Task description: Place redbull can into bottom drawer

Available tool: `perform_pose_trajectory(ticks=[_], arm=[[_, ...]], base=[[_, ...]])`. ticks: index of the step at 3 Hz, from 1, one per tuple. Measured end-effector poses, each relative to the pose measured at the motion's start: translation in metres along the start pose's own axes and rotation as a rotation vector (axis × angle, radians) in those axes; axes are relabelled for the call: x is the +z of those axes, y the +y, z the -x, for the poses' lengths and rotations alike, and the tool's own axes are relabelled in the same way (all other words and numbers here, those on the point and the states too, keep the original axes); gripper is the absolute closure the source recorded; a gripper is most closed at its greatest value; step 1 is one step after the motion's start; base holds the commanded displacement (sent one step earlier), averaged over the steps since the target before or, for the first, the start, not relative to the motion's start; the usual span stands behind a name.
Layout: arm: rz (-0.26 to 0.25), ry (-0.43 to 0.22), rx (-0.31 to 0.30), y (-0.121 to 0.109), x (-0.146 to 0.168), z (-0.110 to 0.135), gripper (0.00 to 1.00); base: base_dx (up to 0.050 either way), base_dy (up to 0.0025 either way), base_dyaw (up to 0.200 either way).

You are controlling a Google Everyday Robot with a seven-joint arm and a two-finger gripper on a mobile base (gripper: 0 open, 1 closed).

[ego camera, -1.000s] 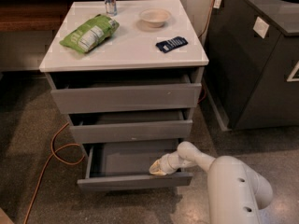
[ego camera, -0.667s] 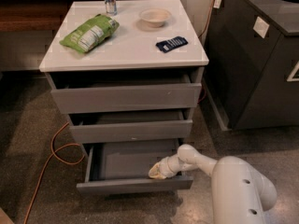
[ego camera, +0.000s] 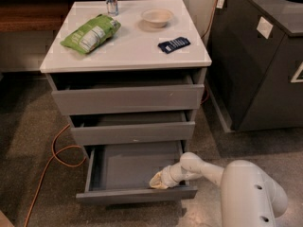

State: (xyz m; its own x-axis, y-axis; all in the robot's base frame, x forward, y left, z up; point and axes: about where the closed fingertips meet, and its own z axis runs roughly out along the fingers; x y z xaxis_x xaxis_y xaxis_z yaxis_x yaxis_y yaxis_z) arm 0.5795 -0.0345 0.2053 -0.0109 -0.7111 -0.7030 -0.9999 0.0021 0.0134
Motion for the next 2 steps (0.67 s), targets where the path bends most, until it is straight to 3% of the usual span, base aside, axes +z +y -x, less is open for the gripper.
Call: perform_pose_trajectory(ticks=[2], arm=[[0.032, -0.028, 0.012, 0.031, 0.006, 0.008, 1.0]], base=[[0.0, 0.0, 0.0]])
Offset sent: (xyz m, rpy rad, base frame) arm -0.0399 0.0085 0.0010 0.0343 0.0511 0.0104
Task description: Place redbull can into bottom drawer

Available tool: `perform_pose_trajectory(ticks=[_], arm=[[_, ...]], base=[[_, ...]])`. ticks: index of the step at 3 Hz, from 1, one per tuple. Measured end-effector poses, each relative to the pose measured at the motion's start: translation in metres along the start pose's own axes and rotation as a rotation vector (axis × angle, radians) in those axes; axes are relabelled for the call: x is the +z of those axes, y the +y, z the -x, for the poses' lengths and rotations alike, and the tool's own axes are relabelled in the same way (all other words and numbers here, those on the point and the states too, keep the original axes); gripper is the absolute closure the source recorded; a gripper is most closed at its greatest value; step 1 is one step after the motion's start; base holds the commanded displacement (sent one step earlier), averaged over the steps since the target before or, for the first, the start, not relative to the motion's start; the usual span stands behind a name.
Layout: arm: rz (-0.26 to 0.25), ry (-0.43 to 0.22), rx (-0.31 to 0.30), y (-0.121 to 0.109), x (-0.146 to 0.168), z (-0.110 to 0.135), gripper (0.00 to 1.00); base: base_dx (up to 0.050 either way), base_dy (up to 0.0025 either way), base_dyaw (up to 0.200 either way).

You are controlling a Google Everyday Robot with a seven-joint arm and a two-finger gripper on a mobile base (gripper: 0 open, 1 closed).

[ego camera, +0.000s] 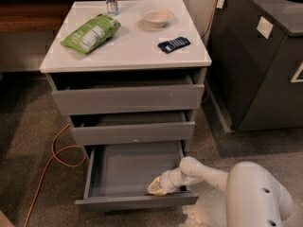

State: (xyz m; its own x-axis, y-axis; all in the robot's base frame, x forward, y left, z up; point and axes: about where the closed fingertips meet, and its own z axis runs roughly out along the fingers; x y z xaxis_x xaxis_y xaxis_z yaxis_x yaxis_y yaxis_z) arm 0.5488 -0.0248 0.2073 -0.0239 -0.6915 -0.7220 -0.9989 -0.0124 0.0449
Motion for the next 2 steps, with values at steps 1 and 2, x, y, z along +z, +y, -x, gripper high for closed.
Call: perform_pose_trajectory(ticks=[1, 2], arm=[[-0.012, -0.005, -0.023, 0.0, -0.005, 0.01, 1.0], [-0.046, 0.003, -0.07, -0.013, -0.02, 0.025, 1.0]], base=[[0.0, 0.0, 0.0], [0.0, 0.0, 0.0]])
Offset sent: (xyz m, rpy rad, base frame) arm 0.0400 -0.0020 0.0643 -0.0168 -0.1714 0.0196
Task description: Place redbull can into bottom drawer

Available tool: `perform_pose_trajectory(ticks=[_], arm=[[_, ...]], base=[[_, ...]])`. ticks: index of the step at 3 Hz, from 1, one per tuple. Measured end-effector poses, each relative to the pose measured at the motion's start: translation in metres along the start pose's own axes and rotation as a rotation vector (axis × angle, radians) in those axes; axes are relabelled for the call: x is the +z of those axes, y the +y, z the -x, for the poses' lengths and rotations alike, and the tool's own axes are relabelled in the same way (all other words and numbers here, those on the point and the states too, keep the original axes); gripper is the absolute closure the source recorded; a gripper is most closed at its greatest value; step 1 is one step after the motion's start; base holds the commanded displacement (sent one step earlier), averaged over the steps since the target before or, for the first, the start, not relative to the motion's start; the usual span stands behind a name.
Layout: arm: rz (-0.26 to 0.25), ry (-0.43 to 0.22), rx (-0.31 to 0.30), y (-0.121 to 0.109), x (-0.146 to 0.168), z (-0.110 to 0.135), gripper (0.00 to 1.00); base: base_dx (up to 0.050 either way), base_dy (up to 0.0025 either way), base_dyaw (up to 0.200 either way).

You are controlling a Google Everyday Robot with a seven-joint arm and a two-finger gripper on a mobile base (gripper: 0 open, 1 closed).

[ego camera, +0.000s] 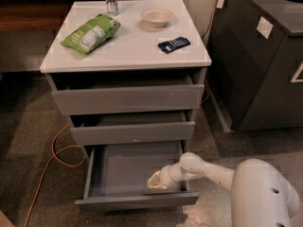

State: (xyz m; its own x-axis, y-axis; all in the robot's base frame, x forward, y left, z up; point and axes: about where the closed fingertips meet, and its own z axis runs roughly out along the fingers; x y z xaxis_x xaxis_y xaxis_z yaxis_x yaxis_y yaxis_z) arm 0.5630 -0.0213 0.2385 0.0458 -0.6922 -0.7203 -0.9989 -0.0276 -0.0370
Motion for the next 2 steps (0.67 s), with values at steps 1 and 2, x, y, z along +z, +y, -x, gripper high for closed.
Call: perform_pose_trajectory(ticks=[1, 2], arm=[[-0.041, 0.008, -0.047, -0.017, -0.021, 0.016, 1.0], [-0.095, 0.014, -0.108, -0.037, -0.056, 0.041, 1.0]], base=[[0.0, 0.0, 0.0], [0.0, 0.0, 0.0]])
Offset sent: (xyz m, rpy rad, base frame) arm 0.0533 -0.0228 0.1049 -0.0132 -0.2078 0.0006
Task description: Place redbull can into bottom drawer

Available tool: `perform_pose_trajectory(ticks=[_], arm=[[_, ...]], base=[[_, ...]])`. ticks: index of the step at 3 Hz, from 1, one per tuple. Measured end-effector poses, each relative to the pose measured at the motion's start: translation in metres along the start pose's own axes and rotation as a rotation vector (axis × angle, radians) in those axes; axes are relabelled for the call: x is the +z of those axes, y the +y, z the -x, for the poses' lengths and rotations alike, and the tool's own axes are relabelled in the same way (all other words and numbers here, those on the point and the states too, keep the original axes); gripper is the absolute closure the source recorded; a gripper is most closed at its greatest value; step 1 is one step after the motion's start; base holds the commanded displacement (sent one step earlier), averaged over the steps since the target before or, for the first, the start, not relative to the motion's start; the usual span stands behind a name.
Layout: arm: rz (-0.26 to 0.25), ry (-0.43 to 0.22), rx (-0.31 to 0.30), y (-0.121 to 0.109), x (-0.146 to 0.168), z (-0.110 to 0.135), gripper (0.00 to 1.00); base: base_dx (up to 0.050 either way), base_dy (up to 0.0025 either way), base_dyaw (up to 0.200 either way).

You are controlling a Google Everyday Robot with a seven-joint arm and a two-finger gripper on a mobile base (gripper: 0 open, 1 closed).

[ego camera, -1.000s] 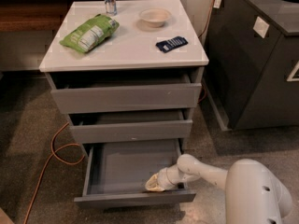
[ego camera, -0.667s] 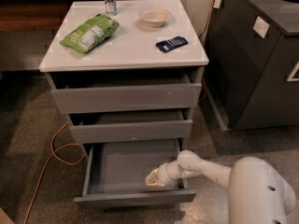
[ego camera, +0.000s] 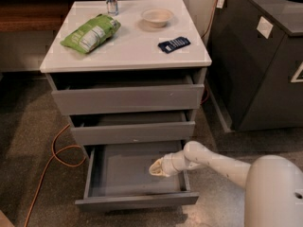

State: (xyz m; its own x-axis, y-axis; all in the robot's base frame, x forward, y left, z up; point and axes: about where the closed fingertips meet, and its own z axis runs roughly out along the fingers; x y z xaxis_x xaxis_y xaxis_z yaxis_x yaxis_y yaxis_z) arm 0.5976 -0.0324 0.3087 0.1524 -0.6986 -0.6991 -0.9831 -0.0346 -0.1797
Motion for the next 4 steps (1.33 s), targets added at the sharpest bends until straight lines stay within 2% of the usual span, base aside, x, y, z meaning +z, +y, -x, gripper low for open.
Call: perform_pose_trajectory(ticks=[3, 4], arm=[[-0.043, 0.015, -0.145, -0.018, -0.059, 0.065, 1.0], [-0.063, 0.02, -0.185, -0.021, -0.077, 0.086, 0.83]], base=[[0.0, 0.0, 0.0], [0.0, 0.0, 0.0]])
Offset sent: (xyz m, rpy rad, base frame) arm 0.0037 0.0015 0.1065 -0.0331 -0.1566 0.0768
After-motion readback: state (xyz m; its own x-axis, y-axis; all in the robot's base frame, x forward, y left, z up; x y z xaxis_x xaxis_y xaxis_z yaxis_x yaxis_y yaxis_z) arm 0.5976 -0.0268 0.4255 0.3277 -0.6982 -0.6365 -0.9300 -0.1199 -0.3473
